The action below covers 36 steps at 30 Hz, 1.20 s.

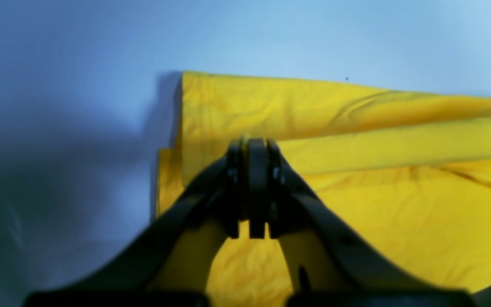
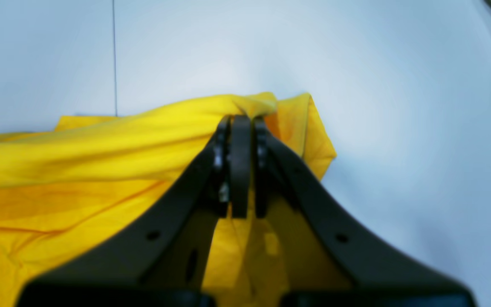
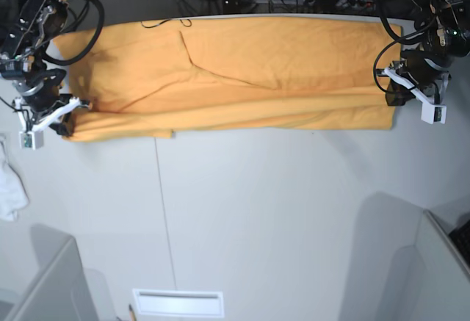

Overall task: Fold the T-shirt properly
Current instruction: 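Lift the hem and fold it toward the collar with both grippers, then lay the folded hem down near the collar edge and hold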

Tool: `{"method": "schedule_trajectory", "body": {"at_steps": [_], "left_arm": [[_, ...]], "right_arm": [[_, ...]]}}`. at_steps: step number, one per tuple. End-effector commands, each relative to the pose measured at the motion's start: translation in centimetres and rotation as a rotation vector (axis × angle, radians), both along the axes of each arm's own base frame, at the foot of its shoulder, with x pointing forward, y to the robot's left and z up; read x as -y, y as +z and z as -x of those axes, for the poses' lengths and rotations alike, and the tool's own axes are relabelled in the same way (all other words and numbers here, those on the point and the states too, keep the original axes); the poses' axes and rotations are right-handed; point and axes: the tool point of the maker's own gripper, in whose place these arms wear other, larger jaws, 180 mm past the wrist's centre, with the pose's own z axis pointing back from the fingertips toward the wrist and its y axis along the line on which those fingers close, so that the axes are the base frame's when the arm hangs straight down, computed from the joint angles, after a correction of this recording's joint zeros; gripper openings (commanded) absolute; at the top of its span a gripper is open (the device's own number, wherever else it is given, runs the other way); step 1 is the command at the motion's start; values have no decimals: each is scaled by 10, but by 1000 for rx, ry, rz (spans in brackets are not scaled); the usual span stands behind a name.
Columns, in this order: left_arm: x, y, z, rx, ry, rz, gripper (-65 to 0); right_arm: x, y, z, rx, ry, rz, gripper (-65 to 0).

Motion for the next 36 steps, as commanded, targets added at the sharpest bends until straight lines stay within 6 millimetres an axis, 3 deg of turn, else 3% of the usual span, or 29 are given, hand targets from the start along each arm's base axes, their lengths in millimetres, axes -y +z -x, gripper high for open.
{"method": "schedule_trajectory", "body": {"at_steps": [1,10,22,30,36], "left_arm": [[-5,7,1,18,-3,-26,-650],[-6,-8,30,-68,-12,-36,-650],[-7,-11,33,-83,-7,-37,-650],[-7,-14,37,-96,-6,-34,-650],[-6,-13,32,-89,-8,-34,-650]], "right_arm": [[5,13,-3,42,1,22,-650],[8,3,34,11,-32,21,-650],[8,-8,53,-60,-27,30,-650],[-17,-26,93,-129,-40,-21,-650],[-16,-31,92,-138,-47,-27,-650]]}}
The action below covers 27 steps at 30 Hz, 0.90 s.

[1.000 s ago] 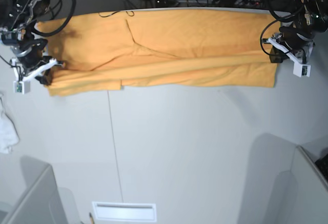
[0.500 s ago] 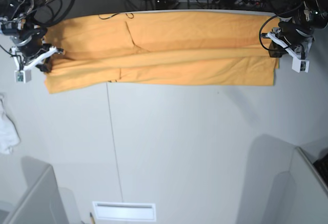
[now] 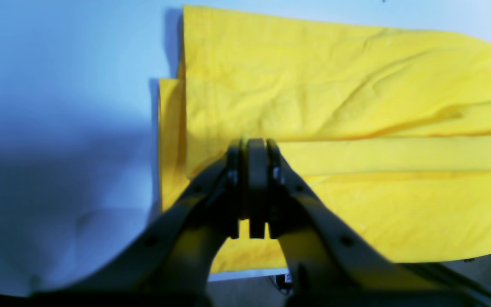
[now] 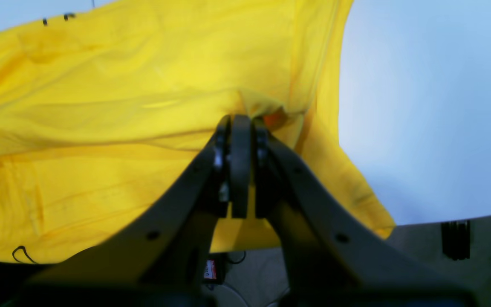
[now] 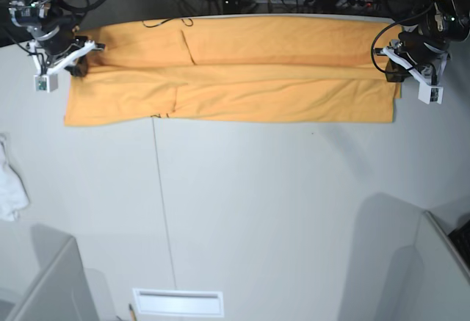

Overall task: Fold the T-shirt properly
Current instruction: 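Lay the folded hem down near the collar edge and hold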

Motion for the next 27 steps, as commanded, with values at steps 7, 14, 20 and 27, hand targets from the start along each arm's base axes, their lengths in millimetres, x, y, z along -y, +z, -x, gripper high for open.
{"method": "schedule_trajectory", "body": {"at_steps": [7,14,20,27], "left_arm": [[-16,0,5,-20,5,-91,-650],[-21,-4,12,-46,2,-131,-650],[-21,-5,11,-47,6,-129,-650],[-22,-6,12,-50,7,-129,-650]], "right_arm": [[8,7,0,17,10,27,-650],[1,-6,21,-37,5,3,-650],[0,-7,22,-45,5,0,-650],[1,-12,37,-82,-3,0,-650]]}}
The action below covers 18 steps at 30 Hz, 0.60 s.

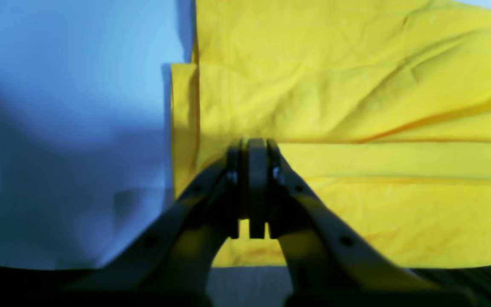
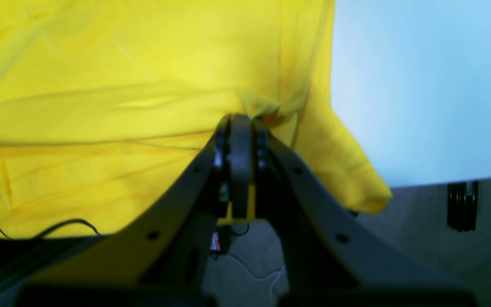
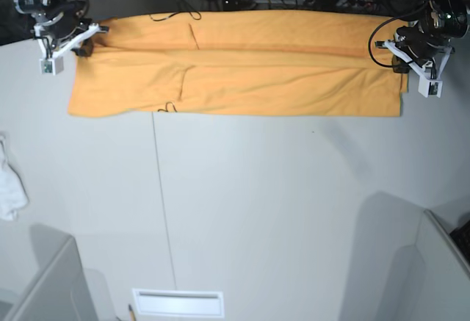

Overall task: Fold the T-shirt properly
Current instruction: 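Lay the folded hem down near the collar edge and hold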

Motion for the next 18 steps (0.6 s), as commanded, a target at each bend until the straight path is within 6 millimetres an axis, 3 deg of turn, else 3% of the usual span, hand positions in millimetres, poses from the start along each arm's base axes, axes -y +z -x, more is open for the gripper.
{"method": "schedule_trajectory", "body": {"at_steps": [1,7,18], "left_arm": [[-4,7,-4,23,-8,-21,-650],[-4,9,-8,33,-8,-21,-574],[-7,7,-9,29,-1,-20,-563]], "right_arm": [[4,6,1,17,-2,14,-650],[-3,2,8,5,-18,-7,-650],[-1,2,6,12,-16,-3,-650]]}}
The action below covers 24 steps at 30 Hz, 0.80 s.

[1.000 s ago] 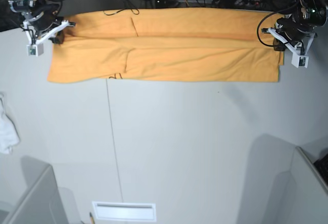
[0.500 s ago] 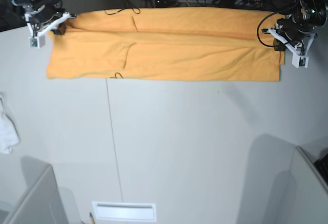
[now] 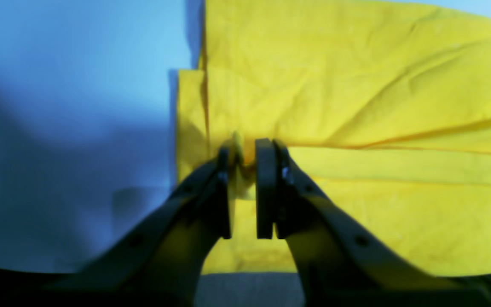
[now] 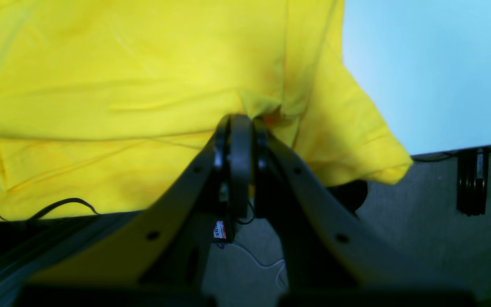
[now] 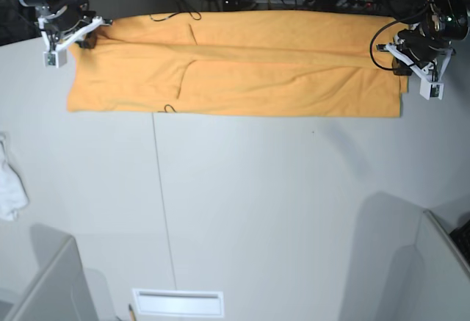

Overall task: Fold the T-shirt properly
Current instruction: 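Lay the folded hem down near the collar edge and hold, then pull the strip ends apart with both grippers to flatten it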

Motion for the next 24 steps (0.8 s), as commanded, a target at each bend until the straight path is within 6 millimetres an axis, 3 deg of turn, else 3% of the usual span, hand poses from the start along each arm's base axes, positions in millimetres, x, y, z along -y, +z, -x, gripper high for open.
{"method": "schedule_trajectory", "body": {"at_steps": [1,3,5,10,11,13,15,17,20,21,24], "left_arm": [[-5,8,-4,24,-9,-21,-563],[-6,9,-5,27,-3,-23,-558],[-7,9,-5,27,-4,-25,-471],[-6,11,-6,33,-4,-24,-122],[-6,12,-7,37,-4,-22,-84],[-5,13,-10,48,-3,-19,-76],[-2,19,-19,81,-5,-14,-127],[5,20,-27,110,8,24,-262],[9,13,-37,122,31,63,-611],[6,8,-40,115,48,77,-650],[2,-15,-40,78,105,130,-650]], "right_arm": [[4,7,-5,31,-1,14,-650],[4,8,-6,35,-2,15,-540],[4,10,-7,42,0,19,-456],[26,30,-9,91,-59,77,-450],[30,33,-12,102,-67,85,-447],[34,36,-17,116,-65,95,-449],[31,38,-24,133,-55,90,-450],[29,41,-32,152,-37,90,-470],[11,38,-42,160,41,68,-641],[3,36,-46,160,72,56,-650],[-19,22,-44,122,134,10,-650]]}}
